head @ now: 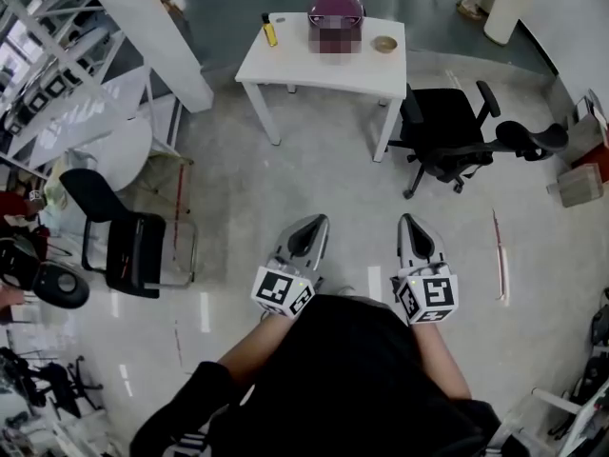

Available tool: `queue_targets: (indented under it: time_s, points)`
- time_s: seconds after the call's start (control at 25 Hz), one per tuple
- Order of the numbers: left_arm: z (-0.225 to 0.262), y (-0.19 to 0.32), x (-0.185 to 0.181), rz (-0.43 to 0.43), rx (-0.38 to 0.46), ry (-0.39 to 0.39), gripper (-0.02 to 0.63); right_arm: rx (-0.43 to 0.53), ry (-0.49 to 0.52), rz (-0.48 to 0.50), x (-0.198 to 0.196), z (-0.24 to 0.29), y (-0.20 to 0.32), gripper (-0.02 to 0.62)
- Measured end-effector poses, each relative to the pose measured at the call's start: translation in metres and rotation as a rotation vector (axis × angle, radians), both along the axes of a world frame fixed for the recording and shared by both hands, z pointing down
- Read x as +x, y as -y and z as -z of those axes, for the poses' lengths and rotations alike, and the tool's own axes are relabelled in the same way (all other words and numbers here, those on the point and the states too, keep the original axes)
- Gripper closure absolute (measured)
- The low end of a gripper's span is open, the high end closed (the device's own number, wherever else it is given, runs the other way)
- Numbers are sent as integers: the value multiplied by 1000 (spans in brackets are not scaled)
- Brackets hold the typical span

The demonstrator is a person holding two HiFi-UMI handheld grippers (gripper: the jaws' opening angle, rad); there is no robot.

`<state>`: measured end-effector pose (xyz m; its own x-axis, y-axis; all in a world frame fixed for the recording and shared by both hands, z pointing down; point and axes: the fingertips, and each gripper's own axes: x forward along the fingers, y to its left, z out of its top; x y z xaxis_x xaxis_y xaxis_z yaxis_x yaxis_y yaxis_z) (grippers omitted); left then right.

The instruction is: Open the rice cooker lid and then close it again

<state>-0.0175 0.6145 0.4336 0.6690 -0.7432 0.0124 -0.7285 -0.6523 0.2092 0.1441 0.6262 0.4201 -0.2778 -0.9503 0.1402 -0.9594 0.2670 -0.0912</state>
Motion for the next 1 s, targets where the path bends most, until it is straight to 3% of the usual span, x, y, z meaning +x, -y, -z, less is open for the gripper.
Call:
queue_targets:
  time_s: [0.44,0.52,0.6,0.68,0.72,1.0]
  points:
    - [-6,-9,-8,-21,-16,2,603,-10,26,22,-5,-2,-8,594]
    - [-9,-9,-11,-30,-29,2,597,-14,27,29,-6,-3,-8,522]
    - [-12,-8,-14,-32,-42,-7,481,-24,33,35,-7,-6,-8,435]
    - [-13,-8,-19,-21,-34,-12,424,-30,40,46,-7,-11,-8,365]
    - [-12,-8,-21,-16,-26,-10,396,-32,39,53,-7,-13,-9,360]
    - [-20,-8,-25,-11,-66,-12,362,-50,48,73,-2,-21,-8,353]
